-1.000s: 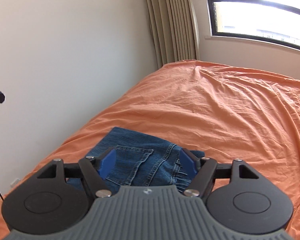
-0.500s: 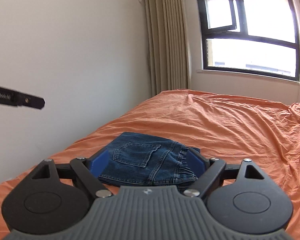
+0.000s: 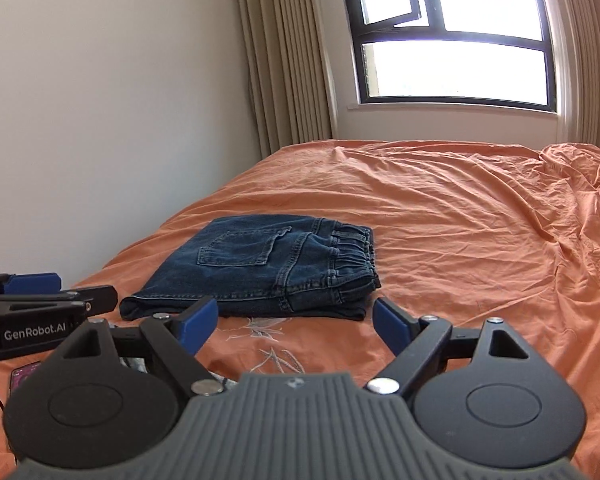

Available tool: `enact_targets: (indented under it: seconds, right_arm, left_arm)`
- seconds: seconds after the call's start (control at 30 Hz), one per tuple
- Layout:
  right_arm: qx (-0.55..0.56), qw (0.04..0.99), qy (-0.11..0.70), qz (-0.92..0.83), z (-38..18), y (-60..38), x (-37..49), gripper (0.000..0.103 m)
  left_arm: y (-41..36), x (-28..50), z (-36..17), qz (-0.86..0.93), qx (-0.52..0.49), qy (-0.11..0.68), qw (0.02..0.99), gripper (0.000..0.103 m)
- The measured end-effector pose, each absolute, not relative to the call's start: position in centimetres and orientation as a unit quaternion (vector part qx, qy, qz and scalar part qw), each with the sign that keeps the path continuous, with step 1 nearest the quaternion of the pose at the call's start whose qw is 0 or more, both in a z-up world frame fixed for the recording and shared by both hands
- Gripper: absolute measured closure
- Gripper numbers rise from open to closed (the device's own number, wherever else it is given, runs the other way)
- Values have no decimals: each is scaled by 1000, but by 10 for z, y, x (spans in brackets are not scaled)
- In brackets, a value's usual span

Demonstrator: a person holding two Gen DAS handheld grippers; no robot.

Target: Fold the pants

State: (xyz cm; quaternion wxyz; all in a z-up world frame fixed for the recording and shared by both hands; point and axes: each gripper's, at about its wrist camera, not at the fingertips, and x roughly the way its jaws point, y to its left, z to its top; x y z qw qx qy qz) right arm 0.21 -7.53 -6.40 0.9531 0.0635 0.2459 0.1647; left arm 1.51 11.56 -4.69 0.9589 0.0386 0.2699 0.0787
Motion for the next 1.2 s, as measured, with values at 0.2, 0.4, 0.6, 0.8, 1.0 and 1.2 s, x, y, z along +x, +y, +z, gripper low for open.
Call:
enact_targets:
  seconds: [0.2,0.4,0.6,0.8,1.0,1.2]
  right_arm:
    - [84,945,279,151,-77,-80,20,22]
    - [69,948,278,139,-79,-83,20,22]
    - [80,946,281,139,-79,-89,21,22]
    - [86,945,280,144,-76,-89,19,22]
    - [83,947,273,146,-73,-89,15,22]
    - [85,948,268,150,-70,-91,12,22]
  left_arm:
    - [113,26,-63,77,36,298,951,19]
    - [110,35,-73,68,24,329,942,19]
    - [108,35,-72,67,29,333,940,18]
    - [109,35,-70,67,31,332,940,18]
    - [109,35,-68,66,27,332,940,18]
    - [108,34,-67,67,27,332,940,18]
